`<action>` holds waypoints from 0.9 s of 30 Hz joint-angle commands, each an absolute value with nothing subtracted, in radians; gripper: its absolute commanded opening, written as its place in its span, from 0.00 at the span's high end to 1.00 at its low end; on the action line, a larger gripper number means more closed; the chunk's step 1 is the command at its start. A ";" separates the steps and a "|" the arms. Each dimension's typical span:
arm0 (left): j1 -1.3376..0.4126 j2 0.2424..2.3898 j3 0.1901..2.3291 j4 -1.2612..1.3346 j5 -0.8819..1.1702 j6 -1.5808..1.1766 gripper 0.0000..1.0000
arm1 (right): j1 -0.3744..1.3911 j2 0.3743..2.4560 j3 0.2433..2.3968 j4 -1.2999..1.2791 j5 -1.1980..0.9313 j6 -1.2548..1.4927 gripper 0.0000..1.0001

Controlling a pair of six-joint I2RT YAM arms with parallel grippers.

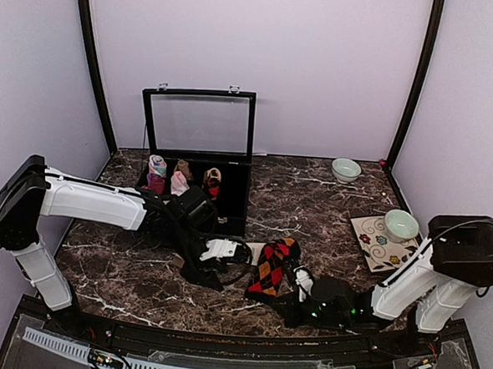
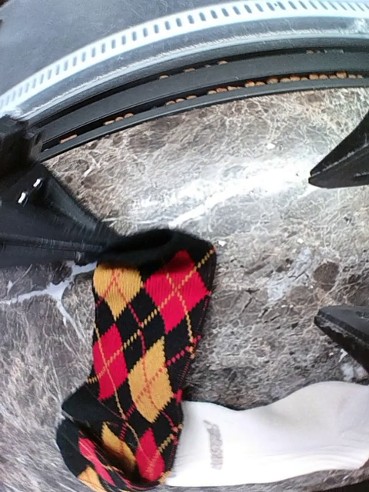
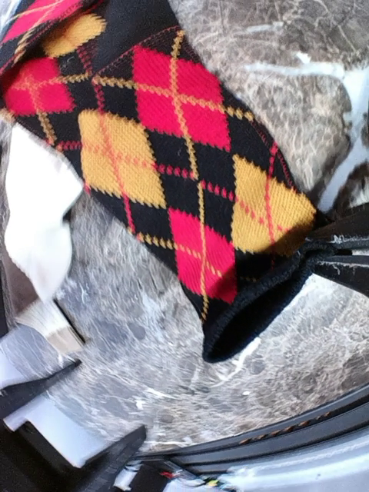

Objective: Roll the socks
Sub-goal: Roll the sock at the center of the board.

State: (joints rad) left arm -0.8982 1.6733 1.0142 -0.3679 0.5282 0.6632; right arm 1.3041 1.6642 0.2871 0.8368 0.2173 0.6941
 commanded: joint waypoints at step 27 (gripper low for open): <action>-1.095 1.833 1.085 -0.229 0.348 0.916 0.60 | 1.182 1.746 0.325 0.542 -0.077 0.882 1.00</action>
State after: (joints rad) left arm -1.0916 1.8259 1.1080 -0.2741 0.3759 0.8875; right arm 1.1835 1.6917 0.3546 0.7658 -0.0341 0.8772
